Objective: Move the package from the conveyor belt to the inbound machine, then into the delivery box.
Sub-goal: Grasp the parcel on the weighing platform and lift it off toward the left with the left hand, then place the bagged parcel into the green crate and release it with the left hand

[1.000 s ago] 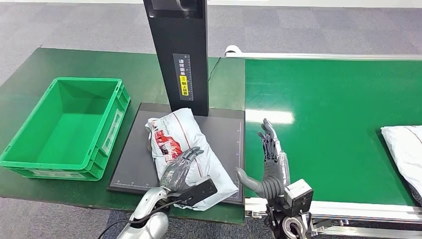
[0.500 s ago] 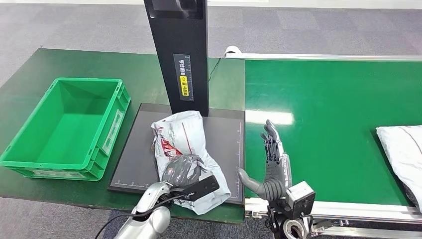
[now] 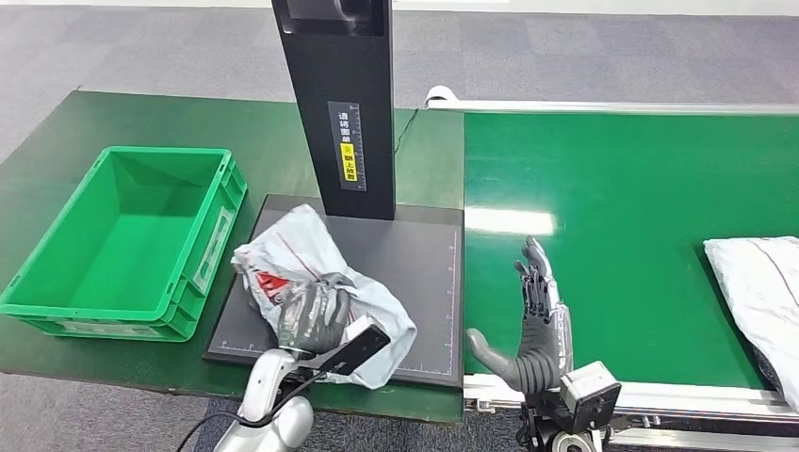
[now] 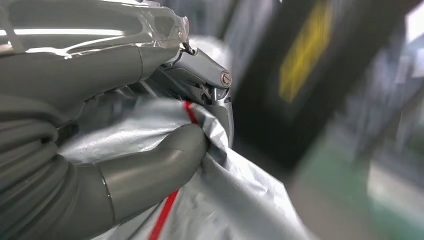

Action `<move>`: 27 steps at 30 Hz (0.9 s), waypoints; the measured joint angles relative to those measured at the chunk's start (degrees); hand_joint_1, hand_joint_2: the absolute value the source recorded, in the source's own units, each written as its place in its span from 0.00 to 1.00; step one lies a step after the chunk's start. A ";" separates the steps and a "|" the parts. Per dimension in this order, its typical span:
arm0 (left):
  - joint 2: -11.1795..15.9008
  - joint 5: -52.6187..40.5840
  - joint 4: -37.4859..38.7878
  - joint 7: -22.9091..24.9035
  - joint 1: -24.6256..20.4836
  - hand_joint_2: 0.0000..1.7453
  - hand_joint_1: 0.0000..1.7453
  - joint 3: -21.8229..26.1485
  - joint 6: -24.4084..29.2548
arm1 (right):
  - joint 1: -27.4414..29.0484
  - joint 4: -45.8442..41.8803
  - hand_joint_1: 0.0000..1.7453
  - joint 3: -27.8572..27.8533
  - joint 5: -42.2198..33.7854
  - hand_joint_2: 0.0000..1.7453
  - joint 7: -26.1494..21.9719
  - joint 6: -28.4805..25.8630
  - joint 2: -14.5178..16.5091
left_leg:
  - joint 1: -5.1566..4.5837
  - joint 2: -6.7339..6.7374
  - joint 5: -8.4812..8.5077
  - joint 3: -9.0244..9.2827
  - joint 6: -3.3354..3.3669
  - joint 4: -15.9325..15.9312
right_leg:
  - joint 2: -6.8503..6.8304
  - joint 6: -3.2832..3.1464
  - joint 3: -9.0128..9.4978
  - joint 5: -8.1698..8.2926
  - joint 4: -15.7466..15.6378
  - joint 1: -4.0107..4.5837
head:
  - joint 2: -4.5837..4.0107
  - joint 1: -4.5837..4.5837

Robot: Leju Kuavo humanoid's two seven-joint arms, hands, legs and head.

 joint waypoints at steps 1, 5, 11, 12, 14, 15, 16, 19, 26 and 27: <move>0.20 -0.51 -2.07 -1.48 0.51 1.00 1.00 0.54 2.64 | 0.14 -0.20 0.00 -0.11 0.01 1.00 0.02 0.07 0.00 | 0.00 0.00 0.00 -0.02 0.00 0.00 | 0.00 0.00 -0.01 0.00 0.00 0.00 | 0.00 0.01; -0.52 -3.23 -12.92 -13.53 2.89 1.00 1.00 5.25 6.36 | -0.01 -0.23 0.00 -0.18 -0.01 1.00 0.05 0.22 0.00 | 0.00 0.01 0.00 -0.09 0.00 0.00 | 0.00 0.00 -0.07 0.00 0.01 0.00 | 0.00 0.01; -5.39 -6.20 -24.29 -27.61 3.25 1.00 1.00 18.23 6.51 | -1.24 1.10 0.00 0.30 -0.32 1.00 0.03 0.21 0.00 | -0.01 0.00 0.01 -0.08 0.00 0.00 | 0.00 0.00 -0.08 0.00 0.00 -0.01 | 0.00 0.01; -6.00 -6.81 -25.53 -28.29 2.97 1.00 1.00 20.06 6.51 | -1.39 1.41 0.00 0.41 -0.33 1.00 0.02 0.21 0.00 | 0.00 0.00 0.01 -0.08 -0.01 0.00 | 0.00 0.00 -0.08 0.00 0.00 -0.01 | 0.00 0.01; -6.79 -8.74 -27.33 -27.47 2.11 1.00 1.00 23.06 6.51 | -1.65 2.04 0.00 0.62 -0.33 1.00 -0.08 0.15 -0.01 | 0.00 -0.01 0.02 -0.06 -0.01 0.00 | 0.00 0.00 -0.08 0.00 0.00 0.00 | 0.00 0.01; -6.95 -10.63 -27.65 -25.20 1.31 1.00 1.00 24.35 6.51 | -1.76 2.35 0.00 0.75 -0.33 1.00 -0.16 0.07 -0.02 | 0.00 -0.02 0.03 -0.06 -0.01 0.00 | -0.01 0.00 -0.09 0.00 0.00 0.00 | 0.00 0.01; -6.91 -12.85 -27.44 -21.66 0.21 1.00 1.00 25.43 6.50 | -1.86 2.62 0.00 0.89 -0.32 1.00 -0.24 -0.04 -0.03 | 0.00 -0.04 0.03 -0.06 -0.01 0.00 | -0.03 0.00 -0.09 0.00 0.00 0.00 | 0.00 0.01; -5.00 -17.75 -23.20 -6.82 -4.80 1.00 1.00 27.15 6.26 | -2.12 3.19 0.00 1.37 -0.20 1.00 -0.38 -0.33 -0.14 | 0.00 -0.06 0.08 -0.06 -0.01 0.00 | -0.06 -0.02 -0.09 0.02 0.01 0.01 | 0.00 0.01; 4.32 -19.62 -2.22 16.64 -20.35 0.75 1.00 25.74 -2.80 | -2.80 4.15 0.00 1.73 -0.05 1.00 -0.40 -0.66 -0.66 | 0.00 -0.04 0.22 -0.07 0.00 0.00 | -0.09 -0.02 -0.09 0.10 0.05 0.01 | 0.00 0.02; 5.32 -19.74 1.13 17.95 -22.50 0.50 1.00 25.70 -3.85 | -2.87 4.31 0.00 1.73 -0.03 1.00 -0.39 -0.67 -0.70 | 0.00 -0.03 0.22 -0.08 0.00 0.01 | -0.08 -0.01 -0.09 0.11 0.05 0.01 | 0.00 0.02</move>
